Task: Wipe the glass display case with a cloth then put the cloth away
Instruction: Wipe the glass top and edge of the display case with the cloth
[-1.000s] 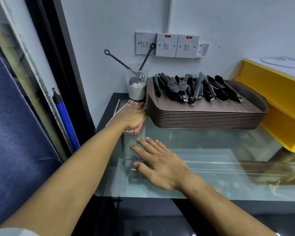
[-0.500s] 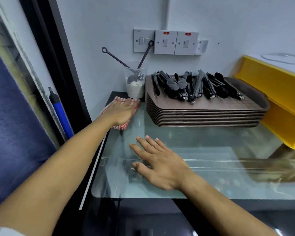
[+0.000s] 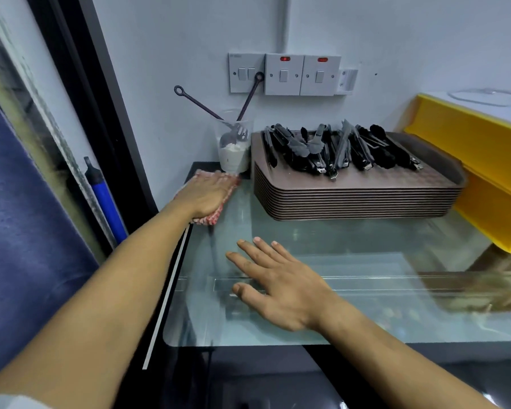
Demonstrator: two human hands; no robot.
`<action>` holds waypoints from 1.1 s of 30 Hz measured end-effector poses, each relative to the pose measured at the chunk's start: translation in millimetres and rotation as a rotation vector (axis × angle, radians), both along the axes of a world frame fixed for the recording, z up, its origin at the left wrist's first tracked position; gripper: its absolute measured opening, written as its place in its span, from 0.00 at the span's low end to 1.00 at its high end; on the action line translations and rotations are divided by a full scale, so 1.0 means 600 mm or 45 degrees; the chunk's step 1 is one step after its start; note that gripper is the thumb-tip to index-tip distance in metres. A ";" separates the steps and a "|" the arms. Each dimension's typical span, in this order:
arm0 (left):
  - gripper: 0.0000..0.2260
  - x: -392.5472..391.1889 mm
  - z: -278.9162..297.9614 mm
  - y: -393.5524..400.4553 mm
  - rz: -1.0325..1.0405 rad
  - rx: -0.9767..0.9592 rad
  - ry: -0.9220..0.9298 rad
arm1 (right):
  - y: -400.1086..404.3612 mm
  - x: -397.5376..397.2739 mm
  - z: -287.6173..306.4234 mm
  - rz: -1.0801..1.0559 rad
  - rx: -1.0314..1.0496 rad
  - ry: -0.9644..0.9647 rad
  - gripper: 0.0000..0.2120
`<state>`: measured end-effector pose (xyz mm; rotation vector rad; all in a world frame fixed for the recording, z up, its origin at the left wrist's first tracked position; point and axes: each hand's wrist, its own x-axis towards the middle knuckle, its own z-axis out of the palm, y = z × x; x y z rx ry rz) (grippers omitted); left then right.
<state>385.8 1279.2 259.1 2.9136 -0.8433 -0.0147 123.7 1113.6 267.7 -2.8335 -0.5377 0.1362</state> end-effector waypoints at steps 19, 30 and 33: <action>0.28 -0.086 0.005 0.004 0.032 0.083 0.016 | -0.005 0.004 -0.005 0.013 0.064 -0.039 0.29; 0.27 -0.177 0.019 -0.023 0.214 -0.053 0.147 | -0.084 -0.033 -0.010 -0.498 0.043 -0.017 0.27; 0.28 -0.244 0.003 -0.074 0.095 -0.038 0.143 | -0.078 -0.030 -0.014 -0.497 0.009 -0.032 0.28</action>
